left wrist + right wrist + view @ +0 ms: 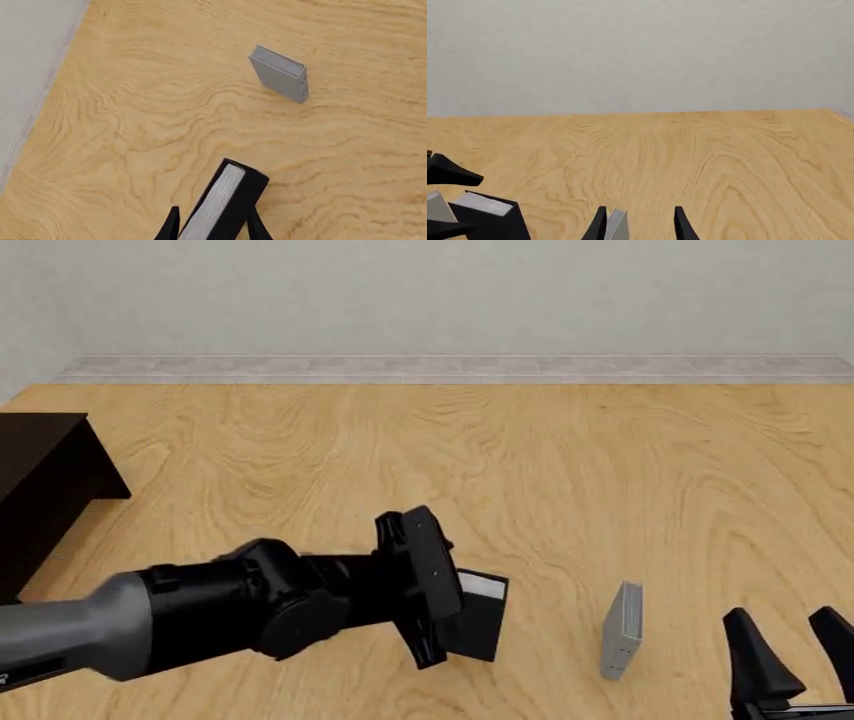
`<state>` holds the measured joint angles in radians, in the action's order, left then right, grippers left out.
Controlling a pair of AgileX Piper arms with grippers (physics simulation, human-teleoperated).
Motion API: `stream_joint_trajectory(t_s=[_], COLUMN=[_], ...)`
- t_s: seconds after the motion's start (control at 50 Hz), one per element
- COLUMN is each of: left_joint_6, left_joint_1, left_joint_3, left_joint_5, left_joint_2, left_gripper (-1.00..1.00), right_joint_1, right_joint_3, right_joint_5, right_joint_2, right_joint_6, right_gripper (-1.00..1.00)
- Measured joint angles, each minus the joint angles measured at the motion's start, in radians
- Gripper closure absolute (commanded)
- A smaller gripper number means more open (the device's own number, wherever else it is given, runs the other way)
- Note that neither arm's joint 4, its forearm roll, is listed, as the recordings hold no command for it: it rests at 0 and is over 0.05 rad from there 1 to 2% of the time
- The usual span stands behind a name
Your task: Pick up the book in the middle and place it on the cabinet shelf.
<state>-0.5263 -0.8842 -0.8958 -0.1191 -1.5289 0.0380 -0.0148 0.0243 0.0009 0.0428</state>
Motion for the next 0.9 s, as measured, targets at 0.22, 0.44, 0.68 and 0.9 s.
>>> stream_joint_trajectory(t_s=[0.22, 0.44, 0.68, 0.9], left_joint_6=[-0.008, -0.018, -0.008, 0.002], left_joint_1=[0.019, 0.035, 0.043, 0.052], left_joint_3=[0.009, 0.009, -0.003, -0.025], left_joint_5=[0.037, 0.054, 0.058, 0.056], left_joint_2=[-0.040, -0.068, -0.096, -0.112], left_gripper=[-1.00, -1.00, -1.00, -1.00], right_joint_1=[0.001, 0.004, 0.004, 0.004], right_joint_3=[0.002, 0.008, 0.013, 0.014], right_joint_5=[-0.002, -0.007, -0.010, -0.011], right_joint_2=[0.000, 0.000, 0.001, 0.000], right_joint_6=[-0.009, -0.011, -0.010, -0.008], right_gripper=[-1.00, -1.00, -1.00, -1.00])
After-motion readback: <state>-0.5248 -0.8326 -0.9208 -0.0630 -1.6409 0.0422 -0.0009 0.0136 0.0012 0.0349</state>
